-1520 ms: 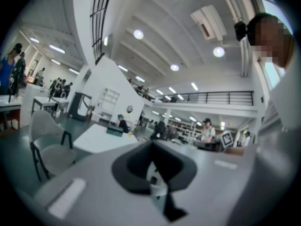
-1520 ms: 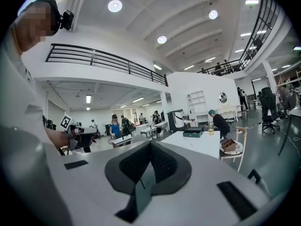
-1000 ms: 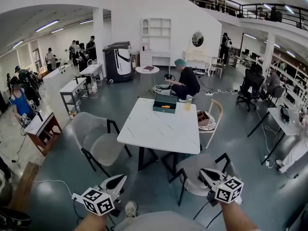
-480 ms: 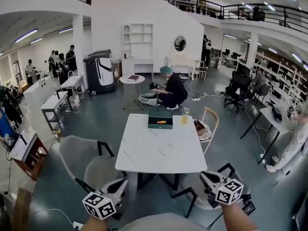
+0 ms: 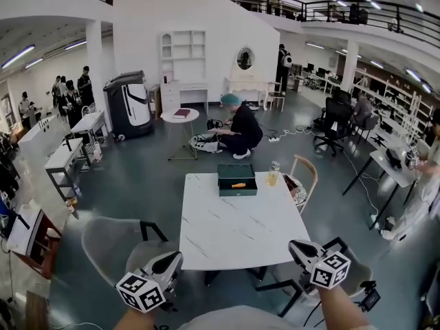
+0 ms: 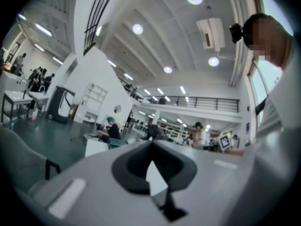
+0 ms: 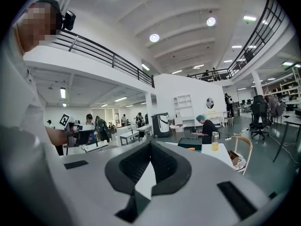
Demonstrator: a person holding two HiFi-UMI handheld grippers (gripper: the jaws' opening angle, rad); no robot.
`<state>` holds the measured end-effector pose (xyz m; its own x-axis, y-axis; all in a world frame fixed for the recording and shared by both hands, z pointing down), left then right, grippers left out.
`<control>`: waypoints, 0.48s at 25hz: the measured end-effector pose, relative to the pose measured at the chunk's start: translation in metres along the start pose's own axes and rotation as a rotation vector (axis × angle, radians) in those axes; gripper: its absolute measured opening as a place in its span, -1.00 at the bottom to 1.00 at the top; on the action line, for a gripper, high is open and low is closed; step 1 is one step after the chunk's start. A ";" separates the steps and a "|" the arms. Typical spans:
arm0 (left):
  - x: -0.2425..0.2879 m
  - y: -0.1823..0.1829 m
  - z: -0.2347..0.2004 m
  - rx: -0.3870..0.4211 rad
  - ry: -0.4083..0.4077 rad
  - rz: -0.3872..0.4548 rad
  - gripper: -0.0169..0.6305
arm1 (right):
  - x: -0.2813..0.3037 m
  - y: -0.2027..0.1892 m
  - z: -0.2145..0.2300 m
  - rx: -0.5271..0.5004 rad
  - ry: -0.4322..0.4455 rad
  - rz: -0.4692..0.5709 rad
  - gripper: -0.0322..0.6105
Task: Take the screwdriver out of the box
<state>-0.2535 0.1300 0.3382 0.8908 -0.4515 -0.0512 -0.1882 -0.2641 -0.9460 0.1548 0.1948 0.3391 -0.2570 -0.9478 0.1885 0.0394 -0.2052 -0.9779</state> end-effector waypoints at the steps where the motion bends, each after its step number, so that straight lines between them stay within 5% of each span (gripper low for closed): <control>1: -0.001 0.003 -0.008 -0.004 0.001 0.000 -0.95 | 0.007 0.001 -0.002 -0.002 0.000 -0.005 -0.88; 12: -0.018 -0.003 -0.062 -0.065 0.043 -0.030 -0.95 | 0.070 -0.007 -0.020 0.004 0.037 -0.055 -0.88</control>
<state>-0.2947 0.0865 0.3612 0.8781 -0.4784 -0.0081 -0.1895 -0.3320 -0.9240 0.1177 0.1352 0.3572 -0.2940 -0.9255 0.2385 0.0280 -0.2578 -0.9658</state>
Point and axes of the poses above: the fingertips, and each gripper's own axes: x forward along the fingers, z to its right, y out of its top, the point moved 7 cm from there along -x, backward along the fingers, and after that the axes turned 11 degrees about -y, right-handed, at the moved point
